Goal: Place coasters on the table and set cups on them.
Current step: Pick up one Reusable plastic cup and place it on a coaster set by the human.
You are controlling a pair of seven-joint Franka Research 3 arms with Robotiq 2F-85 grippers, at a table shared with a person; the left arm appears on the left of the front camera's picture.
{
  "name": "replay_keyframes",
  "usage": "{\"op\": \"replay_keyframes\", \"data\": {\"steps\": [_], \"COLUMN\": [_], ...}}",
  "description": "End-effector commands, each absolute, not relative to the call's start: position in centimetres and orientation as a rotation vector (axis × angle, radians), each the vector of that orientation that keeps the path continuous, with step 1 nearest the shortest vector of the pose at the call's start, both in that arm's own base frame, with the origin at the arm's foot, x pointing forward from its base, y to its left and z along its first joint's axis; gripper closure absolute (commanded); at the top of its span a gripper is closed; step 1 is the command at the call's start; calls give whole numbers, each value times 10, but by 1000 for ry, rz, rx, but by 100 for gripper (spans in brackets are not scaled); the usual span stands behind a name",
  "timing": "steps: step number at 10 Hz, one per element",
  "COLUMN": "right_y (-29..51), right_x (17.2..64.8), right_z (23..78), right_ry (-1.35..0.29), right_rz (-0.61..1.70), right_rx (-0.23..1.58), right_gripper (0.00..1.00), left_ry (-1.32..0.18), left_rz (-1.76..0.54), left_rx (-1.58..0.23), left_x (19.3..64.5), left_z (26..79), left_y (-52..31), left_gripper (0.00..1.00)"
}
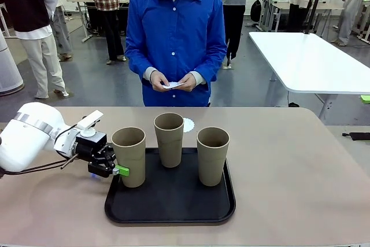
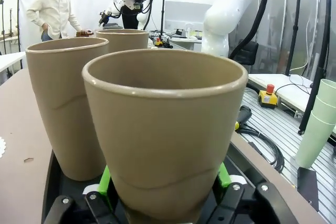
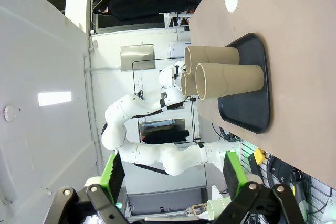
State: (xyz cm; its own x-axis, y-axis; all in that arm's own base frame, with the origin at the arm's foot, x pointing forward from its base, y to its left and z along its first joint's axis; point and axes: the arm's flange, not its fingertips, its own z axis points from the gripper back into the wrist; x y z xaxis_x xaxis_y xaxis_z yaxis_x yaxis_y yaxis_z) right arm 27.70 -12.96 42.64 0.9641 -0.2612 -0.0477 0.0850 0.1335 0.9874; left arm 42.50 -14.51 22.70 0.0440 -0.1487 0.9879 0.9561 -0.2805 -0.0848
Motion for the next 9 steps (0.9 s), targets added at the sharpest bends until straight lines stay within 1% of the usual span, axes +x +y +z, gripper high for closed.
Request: {"op": "replay_keyframes", "data": {"steps": [1, 2, 3, 4, 5, 6, 9], "right_y": [-129, -129, -129, -129, -129, -129, -129], "right_x": [277, 277, 277, 277, 277, 277, 277], "right_z": [428, 428, 428, 428, 428, 428, 428], "right_ry": [-154, -154, -154, -154, -154, -154, -154], "right_rz": [-251, -251, -251, -251, -251, -251, -251], "right_rx": [1422, 1422, 1422, 1422, 1422, 1422, 1422], "right_gripper": [0, 0, 0, 0, 0, 0, 0], "left_ry": [-929, -927, -934, -912, -919, -919, -933], "left_rz": [-1441, -1440, -1452, -1432, -1409, -1416, -1427], "left_rx": [-1356, -1359, -1353, -1348, -1346, -1317, -1345], "left_x": [426, 427, 425, 421, 418, 414, 400], "left_z": [228, 229, 232, 239, 257, 279, 364], "left_y": [-146, -144, -143, -143, -142, -140, -146], "left_gripper": [100, 100, 74, 75, 75, 75, 75]}}
